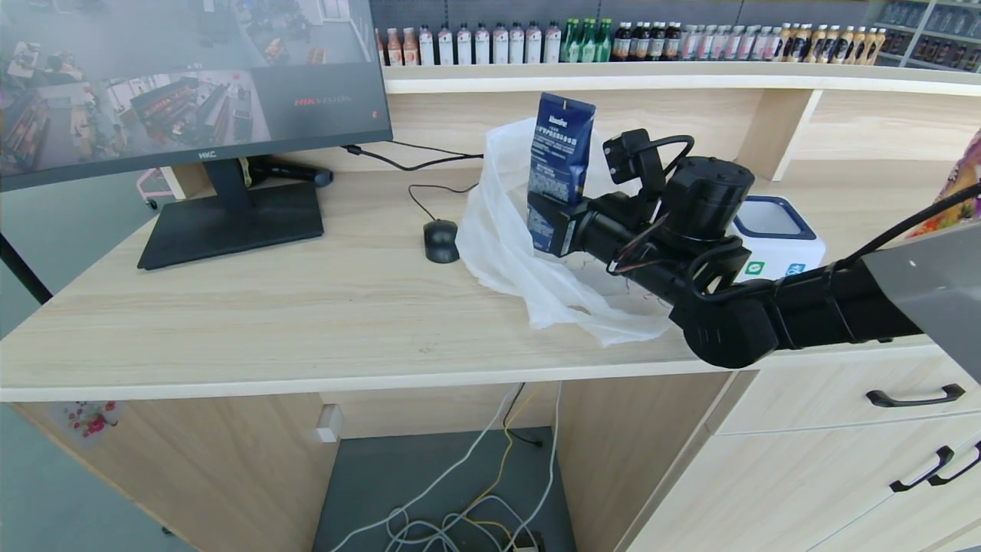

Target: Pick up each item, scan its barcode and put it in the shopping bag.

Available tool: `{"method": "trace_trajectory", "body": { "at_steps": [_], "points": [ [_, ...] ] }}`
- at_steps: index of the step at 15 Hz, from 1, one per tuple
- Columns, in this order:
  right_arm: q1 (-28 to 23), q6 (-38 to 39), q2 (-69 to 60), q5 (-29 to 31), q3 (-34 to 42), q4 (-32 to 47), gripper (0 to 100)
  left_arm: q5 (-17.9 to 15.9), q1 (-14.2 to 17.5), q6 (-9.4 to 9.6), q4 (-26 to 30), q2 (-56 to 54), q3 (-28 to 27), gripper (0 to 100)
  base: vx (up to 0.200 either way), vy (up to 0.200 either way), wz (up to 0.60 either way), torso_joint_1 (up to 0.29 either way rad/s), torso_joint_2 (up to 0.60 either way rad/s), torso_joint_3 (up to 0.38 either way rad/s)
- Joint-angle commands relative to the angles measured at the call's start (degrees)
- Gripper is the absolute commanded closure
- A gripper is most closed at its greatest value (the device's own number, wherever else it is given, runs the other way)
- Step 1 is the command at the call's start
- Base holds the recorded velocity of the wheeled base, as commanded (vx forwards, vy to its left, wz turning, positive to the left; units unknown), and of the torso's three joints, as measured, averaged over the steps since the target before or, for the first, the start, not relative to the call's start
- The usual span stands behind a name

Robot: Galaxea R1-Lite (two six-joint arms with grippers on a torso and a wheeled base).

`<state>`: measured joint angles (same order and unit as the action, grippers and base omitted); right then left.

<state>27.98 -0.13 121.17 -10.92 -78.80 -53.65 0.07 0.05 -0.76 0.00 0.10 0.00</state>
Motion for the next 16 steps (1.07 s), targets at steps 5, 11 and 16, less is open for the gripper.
{"method": "trace_trajectory", "body": {
  "at_steps": [5,11,16],
  "points": [
    [0.1,0.0,0.2,0.0,-0.1,-0.1,0,0.0,0.0,-0.04,0.0,0.0,0.0,0,0.000,0.000,0.00,0.000,0.00,0.000],
    [0.1,0.0,-0.1,0.1,-0.1,-0.2,0,0.0,0.0,-0.04,0.0,0.0,0.0,0,0.000,0.000,0.00,0.000,0.00,0.000],
    [-0.4,0.0,-1.6,0.1,0.8,-1.0,0,0.0,0.0,-0.04,0.0,0.0,0.0,0,0.000,0.000,0.00,0.000,0.00,0.000]
  ]
}}
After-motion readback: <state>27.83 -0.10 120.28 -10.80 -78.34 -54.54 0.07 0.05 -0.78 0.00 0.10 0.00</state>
